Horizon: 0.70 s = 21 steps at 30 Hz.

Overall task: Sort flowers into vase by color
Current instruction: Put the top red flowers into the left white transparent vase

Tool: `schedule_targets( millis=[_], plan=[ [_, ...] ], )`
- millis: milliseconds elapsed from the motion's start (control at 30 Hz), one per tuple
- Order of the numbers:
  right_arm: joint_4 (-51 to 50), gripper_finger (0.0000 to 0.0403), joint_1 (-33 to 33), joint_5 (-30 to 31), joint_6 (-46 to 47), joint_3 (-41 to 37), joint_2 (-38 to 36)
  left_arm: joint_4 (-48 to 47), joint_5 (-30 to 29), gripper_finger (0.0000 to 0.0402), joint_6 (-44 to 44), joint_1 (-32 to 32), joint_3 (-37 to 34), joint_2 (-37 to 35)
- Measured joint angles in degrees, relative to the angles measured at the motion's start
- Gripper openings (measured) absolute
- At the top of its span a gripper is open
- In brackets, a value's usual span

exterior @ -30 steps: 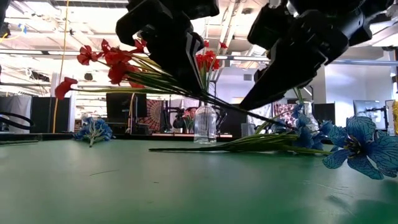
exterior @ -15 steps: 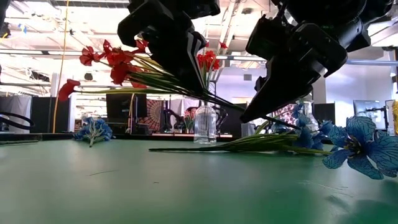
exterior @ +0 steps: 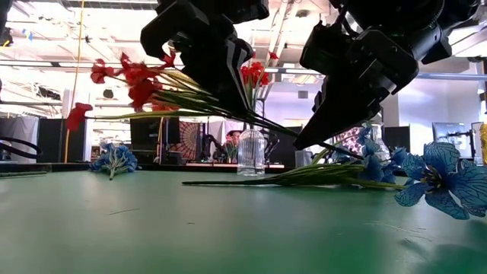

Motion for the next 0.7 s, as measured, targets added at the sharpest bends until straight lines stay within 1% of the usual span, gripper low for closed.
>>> schedule_targets(
  millis=[100, 267, 433, 533, 700],
  plan=[
    [-0.26, 0.0036, 0.04, -0.04, -0.02, 0.02, 0.00, 0.70, -0.31, 0.0062, 0.01, -0.03, 0.00, 0.00],
    [-0.29, 0.0036, 0.04, -0.04, -0.02, 0.00, 0.00, 0.81, -3.41, 0.0121, 0.04, -0.03, 0.06, 0.00],
    [-0.21, 0.0041, 0.07, 0.65, -0.05, 0.00, 0.00, -2.88, -4.27, 0.0171, -0.57, 0.11, 5.29, -0.63],
    [-0.10, 0.0041, -0.06, 1.17, -0.14, 0.00, -0.02, -3.27, -4.47, 0.0182, -0.87, 0.11, 7.54, -3.62],
    [0.12, 0.0039, -0.18, 1.38, -0.21, 0.00, -0.02, -2.50, -4.63, 0.0179, -1.34, 0.27, 7.63, -9.99]
  ],
)
